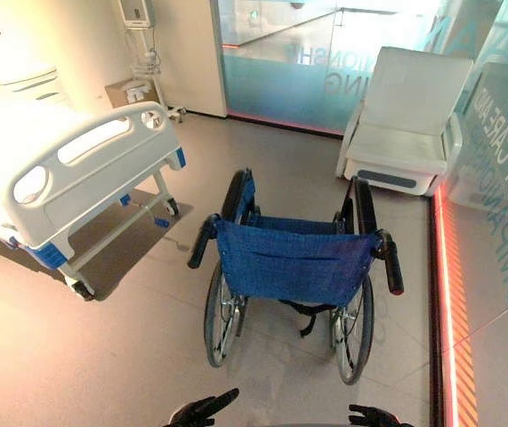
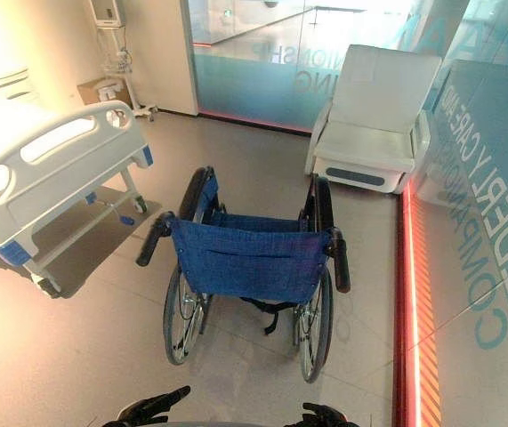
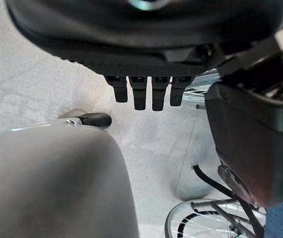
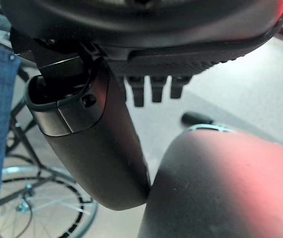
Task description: Push the wheelchair next to the bed
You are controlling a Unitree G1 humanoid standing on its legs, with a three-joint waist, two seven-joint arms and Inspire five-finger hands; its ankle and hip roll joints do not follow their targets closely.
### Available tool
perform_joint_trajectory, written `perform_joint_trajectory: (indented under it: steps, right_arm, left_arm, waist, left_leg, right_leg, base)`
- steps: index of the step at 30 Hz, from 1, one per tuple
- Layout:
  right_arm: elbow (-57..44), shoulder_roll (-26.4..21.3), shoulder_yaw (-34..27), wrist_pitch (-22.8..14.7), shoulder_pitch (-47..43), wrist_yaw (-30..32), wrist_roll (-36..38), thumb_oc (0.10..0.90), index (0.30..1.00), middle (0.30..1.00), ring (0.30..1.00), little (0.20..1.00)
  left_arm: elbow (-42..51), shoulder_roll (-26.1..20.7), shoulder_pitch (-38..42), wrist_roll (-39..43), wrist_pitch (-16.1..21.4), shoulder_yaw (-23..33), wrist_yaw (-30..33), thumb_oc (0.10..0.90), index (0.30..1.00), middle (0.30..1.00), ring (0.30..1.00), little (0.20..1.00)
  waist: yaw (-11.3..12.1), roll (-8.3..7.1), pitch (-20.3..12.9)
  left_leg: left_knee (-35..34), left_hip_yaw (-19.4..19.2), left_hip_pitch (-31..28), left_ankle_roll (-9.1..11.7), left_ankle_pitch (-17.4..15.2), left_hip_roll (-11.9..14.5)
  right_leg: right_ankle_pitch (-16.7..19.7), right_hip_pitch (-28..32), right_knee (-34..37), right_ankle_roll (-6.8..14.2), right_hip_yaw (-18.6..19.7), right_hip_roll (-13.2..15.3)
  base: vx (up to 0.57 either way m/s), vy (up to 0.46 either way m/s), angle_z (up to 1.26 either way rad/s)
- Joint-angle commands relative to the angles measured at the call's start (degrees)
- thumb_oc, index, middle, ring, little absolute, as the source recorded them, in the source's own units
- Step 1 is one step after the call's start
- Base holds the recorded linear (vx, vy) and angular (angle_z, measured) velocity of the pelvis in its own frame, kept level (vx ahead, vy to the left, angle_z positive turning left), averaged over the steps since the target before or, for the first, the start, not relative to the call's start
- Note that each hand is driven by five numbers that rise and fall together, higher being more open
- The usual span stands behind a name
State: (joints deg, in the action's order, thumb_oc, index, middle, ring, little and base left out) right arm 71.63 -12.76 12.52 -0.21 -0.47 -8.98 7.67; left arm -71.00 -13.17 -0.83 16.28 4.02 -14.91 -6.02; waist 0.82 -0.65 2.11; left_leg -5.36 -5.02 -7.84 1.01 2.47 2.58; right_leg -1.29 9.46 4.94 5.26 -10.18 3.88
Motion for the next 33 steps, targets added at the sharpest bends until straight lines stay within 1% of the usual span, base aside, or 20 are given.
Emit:
perform_joint_trajectory:
  steps: [1, 4, 11, 14, 18, 19, 20, 22, 23, 25, 26, 27, 29, 30, 31, 32, 33]
  right_arm:
    - [1.14, 0.16, 2.30, -0.64, -3.99, -0.68, 0.93, 0.800, 0.900, 0.900, 0.900, 0.900]
    - [1.70, 0.29, 1.73, -0.61, -3.65, -0.22, 1.12, 0.800, 0.900, 0.900, 0.900, 0.900]
    - [2.44, 0.53, 0.31, -1.24, -3.32, 1.64, 3.29, 0.800, 0.900, 0.900, 0.900, 0.900]
    - [2.54, -0.36, -0.91, -0.95, -3.24, 3.22, 2.69, 0.800, 0.900, 0.900, 0.900, 0.900]
    - [3.22, -3.87, -3.32, 0.69, -3.60, 6.30, 0.68, 0.800, 0.900, 0.900, 0.900, 0.900]
    - [3.43, -5.78, -4.55, 1.30, -3.96, 6.21, 0.09, 0.800, 0.900, 0.900, 0.900, 0.900]
    - [3.84, -9.70, -6.59, 2.53, -4.76, 5.80, -0.90, 0.800, 0.900, 0.900, 0.900, 0.900]
    - [4.56, -13.52, -8.19, 3.01, -5.75, 5.49, -1.28, 0.800, 0.900, 0.900, 0.900, 0.900]
    - [5.05, -17.51, -9.73, 3.45, -6.83, 4.86, -1.76, 0.800, 0.900, 0.900, 0.900, 0.900]
    - [5.21, -19.23, -10.41, 3.70, -7.37, 4.99, -1.85, 0.800, 0.900, 0.900, 0.900, 0.900]
    - [5.16, -24.46, -11.94, 4.01, -9.77, 6.20, -0.34, 0.800, 0.900, 0.900, 0.900, 0.900]
    - [4.95, -26.62, -12.51, 4.53, -11.12, 6.57, 0.37, 0.800, 0.900, 0.900, 0.900, 0.900]
    - [4.16, -32.20, -12.91, 3.33, -15.95, 10.50, 3.54, 0.800, 0.900, 0.900, 0.900, 0.900]
    - [3.99, -32.79, -12.77, 3.08, -16.62, 11.39, 4.25, 0.800, 0.900, 0.900, 0.900, 0.900]
    - [3.20, -34.36, -12.60, 2.25, -18.17, 12.92, 5.19, 0.800, 0.900, 0.900, 0.900, 0.900]
    - [1.81, -36.01, -11.88, 2.71, -20.41, 14.70, 5.99, 0.800, 0.900, 0.900, 0.900, 0.900]
    - [0.84, -37.03, -11.17, 1.58, -22.16, 17.02, 5.16, 0.800, 0.900, 0.900, 0.900, 0.900]
  left_arm:
    - [-0.18, 1.76, 4.15, -0.49, 2.63, -1.07, -0.10, 0.800, 0.900, 0.900, 0.900, 0.900]
    - [-0.62, 1.99, 4.02, 1.41, 1.20, -0.03, 1.23, 0.800, 0.900, 0.900, 0.900, 0.900]
    - [-2.10, 1.94, 3.45, 2.67, 0.76, 2.46, 2.93, 0.800, 0.900, 0.900, 0.900, 0.900]
    - [-2.42, 0.83, 3.30, 3.14, 0.17, 4.16, 3.73, 0.800, 0.900, 0.900, 0.900, 0.900]
    - [-3.17, -2.37, 3.53, 2.88, -2.20, 6.75, 6.98, 0.800, 0.900, 0.900, 0.900, 0.900]
    - [-3.52, -3.91, 3.76, 2.41, -3.06, 7.79, 7.12, 0.800, 0.900, 0.900, 0.900, 0.900]
    - [-4.00, -6.36, 4.29, 1.53, -4.20, 9.22, 7.53, 0.800, 0.900, 0.900, 0.900, 0.900]
    - [-4.60, -8.95, 5.00, 1.27, -5.16, 10.45, 7.78, 0.800, 0.900, 0.900, 0.900, 0.900]
    - [-4.94, -12.10, 6.01, 1.35, -6.40, 11.63, 7.21, 0.800, 0.900, 0.900, 0.900, 0.900]
    - [-5.09, -13.49, 6.50, 0.90, -6.68, 12.20, 7.39, 0.800, 0.900, 0.900, 0.900, 0.900]
    - [-5.28, -18.16, 8.41, -0.04, -7.63, 12.92, 7.22, 0.800, 0.900, 0.900, 0.900, 0.900]
    - [-5.40, -20.35, 9.60, 0.00, -8.03, 13.15, 7.31, 0.800, 0.900, 0.900, 0.900, 0.900]
    - [-5.52, -26.28, 14.58, 3.71, -7.44, 12.63, 9.73, 0.800, 0.900, 0.900, 0.900, 0.900]
    - [-5.48, -26.94, 15.30, 4.63, -6.36, 12.43, 10.47, 0.800, 0.900, 0.900, 0.900, 0.900]
    - [-5.08, -28.68, 17.34, 5.82, -4.90, 12.14, 11.57, 0.800, 0.900, 0.900, 0.900, 0.900]
    - [-3.47, -31.24, 20.29, 6.74, -4.52, 11.66, 12.74, 0.800, 0.900, 0.900, 0.900, 0.900]
    - [-2.10, -32.72, 22.20, 7.39, -2.19, 11.13, 14.52, 0.800, 0.900, 0.900, 0.900, 0.900]
  waist:
    - [-0.69, -0.49, 1.43]
    - [-0.49, -0.64, 1.39]
    - [-0.13, -1.04, 1.26]
    - [-0.10, -1.07, 1.21]
    - [0.17, -1.31, 1.51]
    - [0.25, -1.47, 1.56]
    - [0.31, -1.63, 1.68]
    - [0.40, -1.68, 1.65]
    - [0.33, -1.67, 1.78]
    - [0.29, -1.68, 1.61]
    - [0.19, -1.54, 1.34]
    - [0.18, -1.43, 1.19]
    - [-0.04, -1.11, 0.77]
    - [-0.08, -1.06, 0.63]
    - [-0.18, -0.94, 0.41]
    - [-0.25, -0.86, 0.25]
    - [-0.32, -0.79, 0.33]
  left_leg:
    - [0.96, -2.84, -1.14, -0.83, -4.59, -3.37]
    - [0.79, -2.96, -1.48, -0.81, -4.63, -3.34]
    - [0.59, -3.20, -1.98, -0.87, -4.64, -3.35]
    - [0.41, -3.37, -2.17, -0.81, -4.61, -3.31]
    - [0.49, -3.55, -2.13, -0.67, -4.39, -3.22]
    - [0.47, -3.61, -2.16, -0.64, -4.38, -3.15]
    - [0.41, -3.70, -2.30, -0.60, -4.34, -3.05]
    - [0.36, -3.85, -2.36, -0.57, -4.33, -2.94]
    - [0.36, -4.00, -2.59, -0.54, -4.44, -2.87]
    - [0.36, -4.07, -2.38, -0.52, -4.40, -2.85]
    - [0.36, -4.26, -2.32, -0.48, -4.47, -2.81]
    - [0.36, -4.31, -2.24, -0.47, -4.49, -2.81]
    - [0.36, -4.55, -2.16, -0.44, -4.61, -2.86]
    - [0.36, -4.56, -2.07, -0.43, -4.62, -2.88]
    - [0.36, -4.55, -1.93, -0.41, -4.64, -2.92]
    - [0.36, -4.57, -1.80, -0.31, -4.63, -2.98]
    - [0.36, -4.55, -1.94, -0.24, -4.75, -3.03]
  right_leg:
    - [1.53, -2.09, -2.26, -0.82, -0.86, -0.71]
    - [1.53, -1.56, -1.94, -0.77, -1.16, -0.75]
    - [1.71, -0.82, -1.47, -0.74, -1.48, -0.78]
    - [1.83, -0.68, -1.29, -0.60, -1.59, -0.76]
    - [2.13, -0.55, -1.18, -0.28, -1.90, -0.60]
    - [2.20, -0.51, -1.14, -0.18, -1.95, -0.58]
    - [2.29, -0.41, -1.11, -0.05, -1.98, -0.58]
    - [2.45, -0.30, -0.94, 0.06, -1.95, -0.59]
    - [2.58, -0.09, -0.84, 0.21, -1.88, -0.57]
    - [2.69, -0.32, -0.80, 0.23, -1.84, -0.54]
    - [2.86, -0.38, -0.59, 0.34, -1.66, -0.48]
    - [2.93, -0.50, -0.53, 0.41, -1.59, -0.43]
    - [3.10, -0.59, -0.23, 0.67, -1.38, -0.28]
    - [3.13, -0.68, -0.18, 0.69, -1.33, -0.28]
    - [3.17, -0.80, -0.08, 0.70, -1.16, -0.28]
    - [3.23, -0.89, 0.01, 0.74, -1.02, -0.28]
    - [3.16, -0.74, 0.02, 0.80, -0.94, -0.29]
  base:
    - [0.00, 0.000, 0.00]
    - [0.00, 0.000, 0.00]
    - [0.00, 0.000, 0.00]
    - [0.00, 0.000, 0.00]
    - [0.00, 0.000, 0.00]
    - [0.00, 0.000, 0.00]
    - [0.00, 0.000, 0.00]
    - [0.00, 0.000, 0.00]
    - [0.00, 0.000, 0.00]
    - [0.00, 0.000, 0.00]
    - [0.00, 0.000, 0.00]
    - [-0.04, 0.044, 0.01]
    - [-0.04, 0.046, -0.01]
    - [-0.03, 0.039, -0.02]
    - [-0.02, 0.031, 0.01]
    - [-0.03, 0.036, 0.01]
    - [-0.04, 0.033, 0.01]
